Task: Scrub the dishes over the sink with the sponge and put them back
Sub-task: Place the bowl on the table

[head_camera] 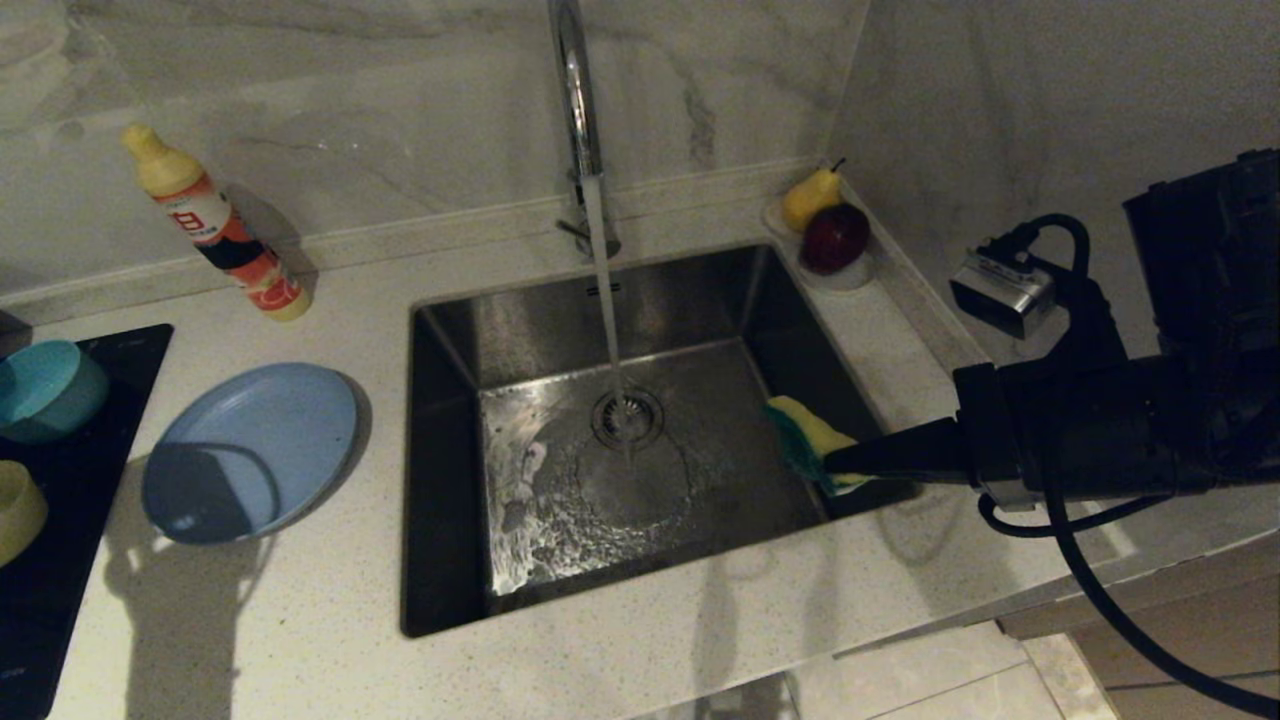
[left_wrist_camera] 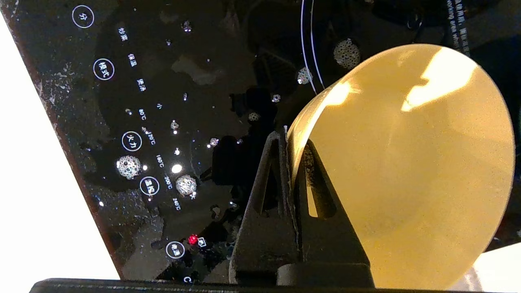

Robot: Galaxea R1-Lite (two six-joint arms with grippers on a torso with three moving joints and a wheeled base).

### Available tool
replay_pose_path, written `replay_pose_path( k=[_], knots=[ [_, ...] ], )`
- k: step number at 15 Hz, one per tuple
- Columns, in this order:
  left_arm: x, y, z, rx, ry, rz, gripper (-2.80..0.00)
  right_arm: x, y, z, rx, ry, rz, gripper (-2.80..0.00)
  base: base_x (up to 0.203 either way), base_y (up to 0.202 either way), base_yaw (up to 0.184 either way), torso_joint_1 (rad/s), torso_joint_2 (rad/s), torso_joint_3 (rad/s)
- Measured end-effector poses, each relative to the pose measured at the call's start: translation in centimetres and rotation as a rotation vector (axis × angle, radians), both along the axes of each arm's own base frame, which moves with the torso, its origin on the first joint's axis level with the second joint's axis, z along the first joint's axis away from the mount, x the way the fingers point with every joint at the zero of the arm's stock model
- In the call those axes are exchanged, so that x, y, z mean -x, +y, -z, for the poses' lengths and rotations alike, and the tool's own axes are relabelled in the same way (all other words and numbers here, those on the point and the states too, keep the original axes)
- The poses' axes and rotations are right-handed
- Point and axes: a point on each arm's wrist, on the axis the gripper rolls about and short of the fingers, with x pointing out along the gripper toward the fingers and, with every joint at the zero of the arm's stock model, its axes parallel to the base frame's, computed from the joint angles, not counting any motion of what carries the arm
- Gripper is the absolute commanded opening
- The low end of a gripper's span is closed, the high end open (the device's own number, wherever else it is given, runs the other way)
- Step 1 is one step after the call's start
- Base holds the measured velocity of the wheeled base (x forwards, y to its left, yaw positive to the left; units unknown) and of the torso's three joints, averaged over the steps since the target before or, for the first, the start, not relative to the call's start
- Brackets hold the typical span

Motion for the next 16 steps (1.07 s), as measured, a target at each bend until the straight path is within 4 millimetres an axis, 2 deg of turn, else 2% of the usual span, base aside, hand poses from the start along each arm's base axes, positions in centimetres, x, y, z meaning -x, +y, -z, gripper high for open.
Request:
replay_pose_path(
  k=[6,11,12,16],
  knots=[
    [-0.1,0.3,-0.7,-0.013,-0.053,0.028,0.0,-0.4,0.3,0.6,0.009,0.02,-0.003,-2.8,0.0,0.0,0.0,0.0,0.0,0.0],
    [0.9,0.4,-4.3,-0.084,-0.139,0.027,-0.04,-0.7,0.4,0.7,0.0,0.005,-0.004,-2.8,0.0,0.0,0.0,0.0,0.0,0.0],
    [1.2,0.2,-5.3,-0.107,-0.157,0.028,-2.8,-0.7,0.4,0.7,0.0,0.006,-0.004,-2.8,0.0,0.0,0.0,0.0,0.0,0.0],
    [2.4,-1.8,-7.9,-0.102,-0.201,0.136,-2.8,-0.5,0.3,1.0,0.005,0.013,-0.002,-2.8,0.0,0.0,0.0,0.0,0.0,0.0]
  ],
)
